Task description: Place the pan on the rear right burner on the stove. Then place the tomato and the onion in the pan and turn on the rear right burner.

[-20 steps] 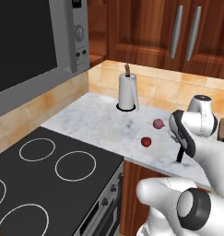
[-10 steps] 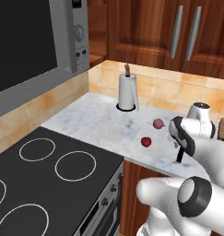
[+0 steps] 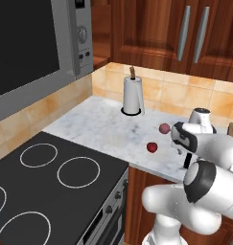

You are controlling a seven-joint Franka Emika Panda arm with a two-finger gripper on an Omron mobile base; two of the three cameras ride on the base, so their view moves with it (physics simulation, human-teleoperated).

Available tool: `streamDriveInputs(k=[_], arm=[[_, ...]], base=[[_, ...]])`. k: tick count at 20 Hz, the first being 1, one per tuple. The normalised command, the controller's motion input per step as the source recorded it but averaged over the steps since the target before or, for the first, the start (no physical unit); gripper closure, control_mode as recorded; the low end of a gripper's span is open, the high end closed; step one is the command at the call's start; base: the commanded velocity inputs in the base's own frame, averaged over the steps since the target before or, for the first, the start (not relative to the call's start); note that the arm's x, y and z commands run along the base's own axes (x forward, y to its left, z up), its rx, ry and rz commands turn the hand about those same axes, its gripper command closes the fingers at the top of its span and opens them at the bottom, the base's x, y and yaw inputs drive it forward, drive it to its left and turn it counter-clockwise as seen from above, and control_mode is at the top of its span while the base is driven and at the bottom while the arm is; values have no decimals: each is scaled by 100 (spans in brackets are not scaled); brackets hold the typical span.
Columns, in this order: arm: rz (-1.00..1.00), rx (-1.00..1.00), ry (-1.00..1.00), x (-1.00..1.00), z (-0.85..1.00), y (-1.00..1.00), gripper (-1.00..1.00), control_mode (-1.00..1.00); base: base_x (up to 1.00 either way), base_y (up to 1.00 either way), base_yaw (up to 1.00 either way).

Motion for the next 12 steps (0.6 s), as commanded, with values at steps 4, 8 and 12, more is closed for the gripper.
streamDriveInputs(k=[4, 8, 12], arm=[[0, 0, 8, 16, -23, -7, -100, -100], [0, 0, 7, 3, -28, -8, -100, -100], [-1, 0, 2, 0, -30, -5, -100, -100]], base=[[0, 0, 0], [0, 0, 0], [0, 0, 0]])
